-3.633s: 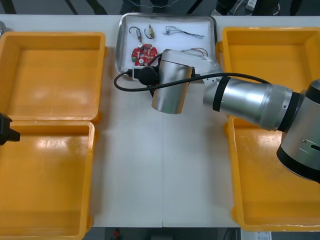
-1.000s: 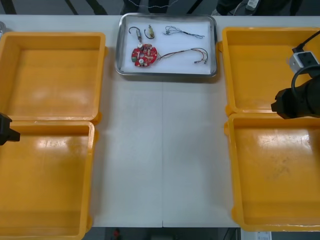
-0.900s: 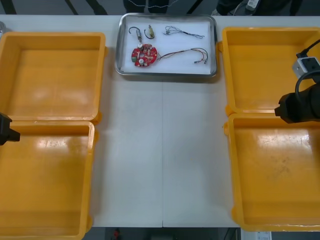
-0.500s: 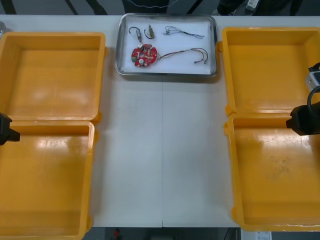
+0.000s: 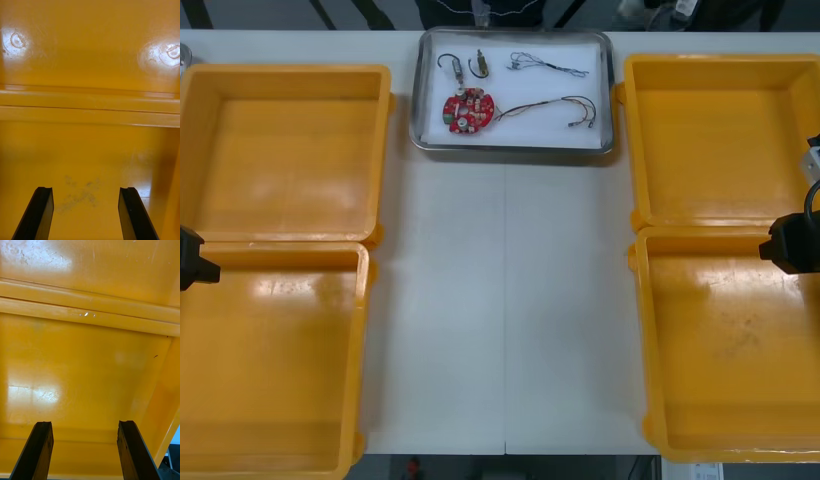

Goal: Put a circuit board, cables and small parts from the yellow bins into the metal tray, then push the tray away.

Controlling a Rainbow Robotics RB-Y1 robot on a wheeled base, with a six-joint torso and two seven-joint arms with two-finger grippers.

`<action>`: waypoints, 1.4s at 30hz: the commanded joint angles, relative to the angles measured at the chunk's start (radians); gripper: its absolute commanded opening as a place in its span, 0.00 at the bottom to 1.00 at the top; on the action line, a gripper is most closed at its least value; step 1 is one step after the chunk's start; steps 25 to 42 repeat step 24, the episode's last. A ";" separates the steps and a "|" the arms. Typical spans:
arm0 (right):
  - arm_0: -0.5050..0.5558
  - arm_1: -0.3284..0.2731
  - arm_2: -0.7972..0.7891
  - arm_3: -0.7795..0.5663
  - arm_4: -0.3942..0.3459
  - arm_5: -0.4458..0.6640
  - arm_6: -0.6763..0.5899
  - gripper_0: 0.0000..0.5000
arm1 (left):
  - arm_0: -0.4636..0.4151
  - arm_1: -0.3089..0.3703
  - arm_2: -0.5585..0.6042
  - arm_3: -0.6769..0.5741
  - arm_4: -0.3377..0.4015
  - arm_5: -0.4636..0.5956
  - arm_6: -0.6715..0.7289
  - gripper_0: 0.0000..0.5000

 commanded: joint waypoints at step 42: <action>0.014 -0.039 -0.028 -0.037 -0.008 0.003 -0.032 1.00 | 0.014 0.044 0.032 -0.028 0.007 0.006 -0.063 1.00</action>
